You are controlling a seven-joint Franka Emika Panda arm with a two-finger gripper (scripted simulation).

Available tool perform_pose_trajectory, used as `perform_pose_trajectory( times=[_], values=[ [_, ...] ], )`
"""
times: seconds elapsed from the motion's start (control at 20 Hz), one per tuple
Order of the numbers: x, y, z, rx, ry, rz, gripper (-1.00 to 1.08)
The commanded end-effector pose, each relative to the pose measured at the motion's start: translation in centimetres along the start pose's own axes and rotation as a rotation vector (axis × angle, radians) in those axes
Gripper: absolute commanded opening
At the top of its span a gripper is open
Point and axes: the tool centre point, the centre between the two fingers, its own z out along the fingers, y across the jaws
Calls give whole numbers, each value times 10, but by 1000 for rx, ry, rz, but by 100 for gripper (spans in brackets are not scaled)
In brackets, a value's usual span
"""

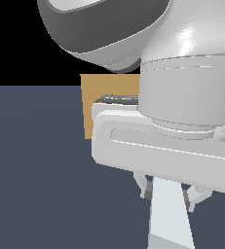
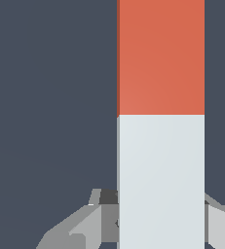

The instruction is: Insert the peg into the horizontal hole in a box.

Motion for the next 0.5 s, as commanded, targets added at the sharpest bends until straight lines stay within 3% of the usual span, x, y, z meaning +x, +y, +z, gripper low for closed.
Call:
perform_pose_trajectory(
  times=[0.0, 0.45],
  values=[
    [30, -4, -13, -3, 0, -98, -100],
    [118, -39, -46, -4, 0, -400, -100]
  ],
)
